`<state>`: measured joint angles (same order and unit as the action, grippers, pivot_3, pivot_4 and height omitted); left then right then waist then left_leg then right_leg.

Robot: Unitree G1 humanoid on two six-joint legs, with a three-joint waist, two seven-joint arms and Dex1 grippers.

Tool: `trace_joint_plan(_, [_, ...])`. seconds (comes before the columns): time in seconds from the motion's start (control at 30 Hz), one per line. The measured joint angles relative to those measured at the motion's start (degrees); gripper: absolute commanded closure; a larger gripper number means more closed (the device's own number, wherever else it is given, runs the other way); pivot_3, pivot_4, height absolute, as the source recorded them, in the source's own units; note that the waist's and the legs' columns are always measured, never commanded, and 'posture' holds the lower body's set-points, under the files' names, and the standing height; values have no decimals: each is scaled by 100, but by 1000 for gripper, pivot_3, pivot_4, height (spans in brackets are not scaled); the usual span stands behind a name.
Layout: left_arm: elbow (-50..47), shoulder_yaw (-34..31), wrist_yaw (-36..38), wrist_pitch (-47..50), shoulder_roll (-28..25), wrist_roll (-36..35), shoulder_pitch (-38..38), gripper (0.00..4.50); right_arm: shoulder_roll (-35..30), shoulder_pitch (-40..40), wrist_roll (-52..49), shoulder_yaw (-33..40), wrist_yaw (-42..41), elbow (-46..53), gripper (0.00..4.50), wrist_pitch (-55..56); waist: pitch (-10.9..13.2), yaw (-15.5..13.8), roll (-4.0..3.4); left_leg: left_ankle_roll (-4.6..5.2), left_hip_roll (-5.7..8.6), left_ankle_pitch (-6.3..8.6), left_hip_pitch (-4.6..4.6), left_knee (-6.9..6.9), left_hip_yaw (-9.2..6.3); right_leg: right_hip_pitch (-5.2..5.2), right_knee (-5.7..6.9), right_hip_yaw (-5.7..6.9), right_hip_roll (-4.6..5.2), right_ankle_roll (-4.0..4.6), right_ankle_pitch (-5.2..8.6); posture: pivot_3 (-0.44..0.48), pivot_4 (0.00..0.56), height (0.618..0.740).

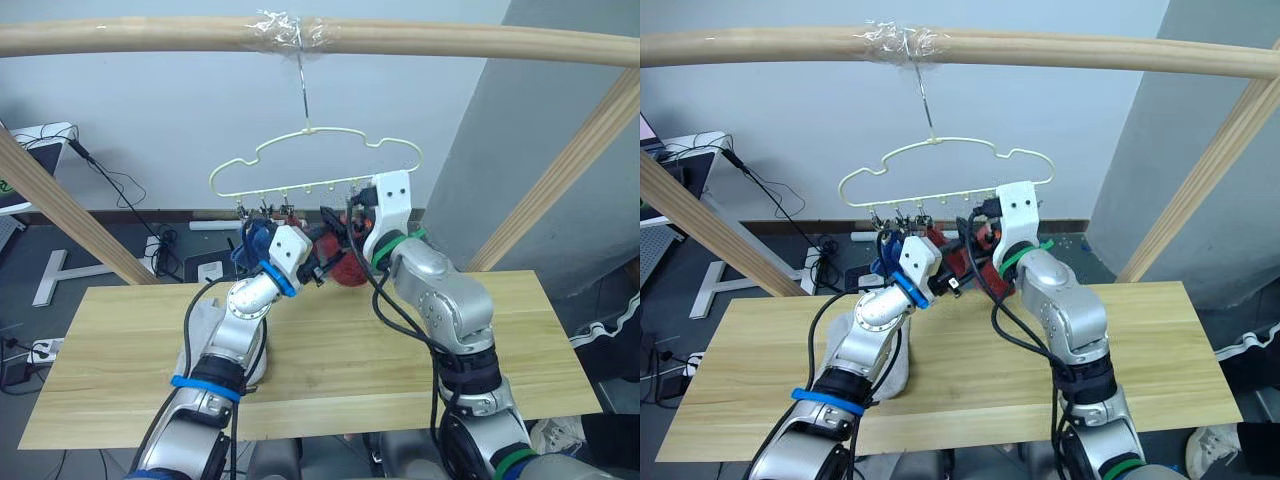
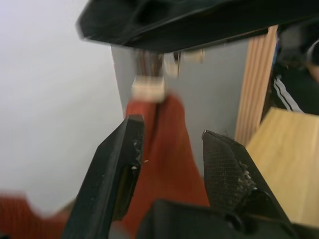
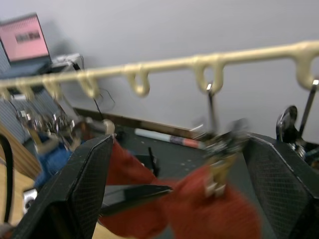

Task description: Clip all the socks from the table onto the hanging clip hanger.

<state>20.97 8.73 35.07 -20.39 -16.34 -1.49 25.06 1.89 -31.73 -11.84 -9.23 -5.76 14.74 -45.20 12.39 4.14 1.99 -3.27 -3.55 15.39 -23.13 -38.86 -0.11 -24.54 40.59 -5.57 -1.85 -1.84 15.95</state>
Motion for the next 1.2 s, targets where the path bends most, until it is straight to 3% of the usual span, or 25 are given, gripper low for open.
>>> trace_joint_plan(0.37, [-1408,-158,1240,1528,-749,-1078,-422,2402,-600,822,316,-323,-186,1096,360,332,0,56,0,-1,-1,0,-6,0,-3,-6,-3,0,0,-20,12,-57,177,705])
trace_joint_plan(0.5, [-1712,-230,1588,2028,-997,-1407,-380,2361,-485,938,354,-256,-92,1322,1249,360,0,74,0,-1,-2,0,-3,0,-5,-6,-2,1,-3,-25,14,-65,178,705])
trace_joint_plan(0.57, [-1821,-236,1692,2185,-1052,-1468,-345,2361,-408,940,369,-203,-22,1328,2012,326,0,74,0,-1,-2,0,-4,0,-4,-6,-3,0,-2,-25,15,-65,178,705])
trace_joint_plan(1.2, [-2274,-345,1805,2640,-1262,-1632,-177,2361,-84,272,654,126,342,-57,2012,712,1,67,0,0,-2,0,-11,0,-2,-11,-9,-1,-2,-11,7,-35,170,705])
